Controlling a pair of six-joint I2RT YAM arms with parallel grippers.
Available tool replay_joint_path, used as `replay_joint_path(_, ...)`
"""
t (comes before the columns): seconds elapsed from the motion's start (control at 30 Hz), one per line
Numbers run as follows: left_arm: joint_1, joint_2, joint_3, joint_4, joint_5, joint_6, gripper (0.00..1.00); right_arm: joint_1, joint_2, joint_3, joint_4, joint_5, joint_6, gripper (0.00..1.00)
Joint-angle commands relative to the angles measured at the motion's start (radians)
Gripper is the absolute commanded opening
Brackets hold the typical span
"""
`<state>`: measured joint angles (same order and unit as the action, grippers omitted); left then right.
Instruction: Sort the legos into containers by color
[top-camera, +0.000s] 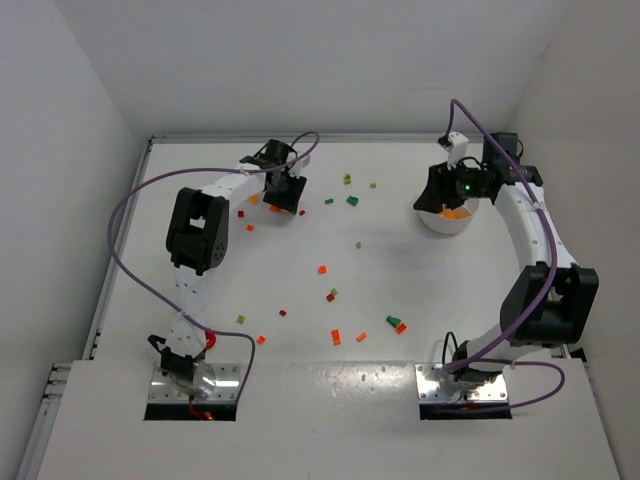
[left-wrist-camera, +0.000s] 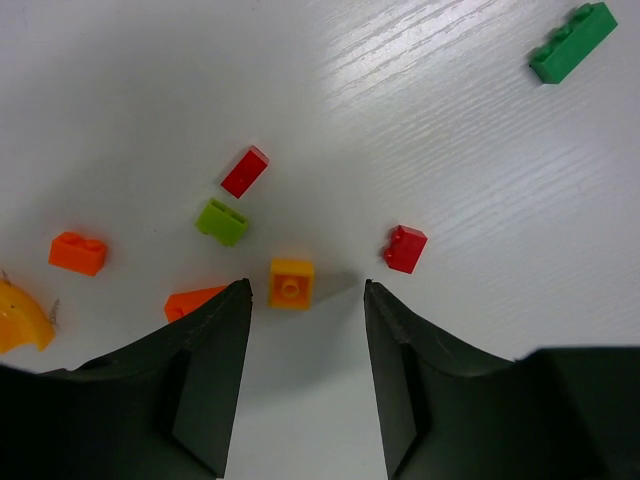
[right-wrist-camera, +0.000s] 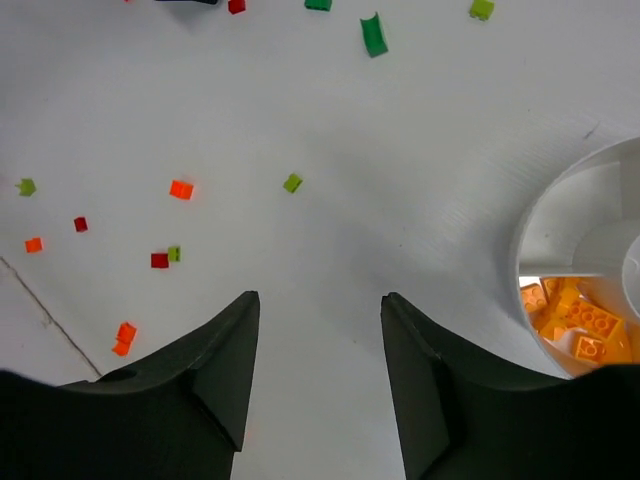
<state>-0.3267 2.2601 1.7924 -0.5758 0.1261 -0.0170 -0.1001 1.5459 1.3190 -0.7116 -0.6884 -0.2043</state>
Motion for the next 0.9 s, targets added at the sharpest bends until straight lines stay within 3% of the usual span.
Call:
replay_joint_path(0.0,-0.009,0.010,0.044,0.008,-0.006,-0.014,0.53,0.007,-0.020,0.002,0.031,-0.083,0.003,0.51)
replay_joint_path(0.1,-0.009,0.019,0.053,0.008,-0.006,-0.014,0.52,0.007,-0.020,-0.007,0.031,-0.095,0.003,0.46)
replay_joint_path(0.2,-0.009,0.019,0.053,0.008,-0.006,-0.014,0.47,0.007,-0.020,-0.027,0.031,-0.120,0.003,0.68)
replay_joint_path(0.37,-0.009,0.019,0.053,0.008,0.003,-0.014,0.40,0.016,-0.038,-0.049,0.066,-0.143,0.013,0.76)
replay_joint_path(0.4,-0.009,0.019,0.053,0.008,0.003,-0.014,0.40,0.016,-0.047,-0.049,0.066,-0.143,0.013,1.00)
replay_joint_path(0.87,-0.009,0.039,0.062,0.008,-0.026,-0.014,0.42,0.016,-0.036,-0.018,0.058,-0.135,0.013,1.00)
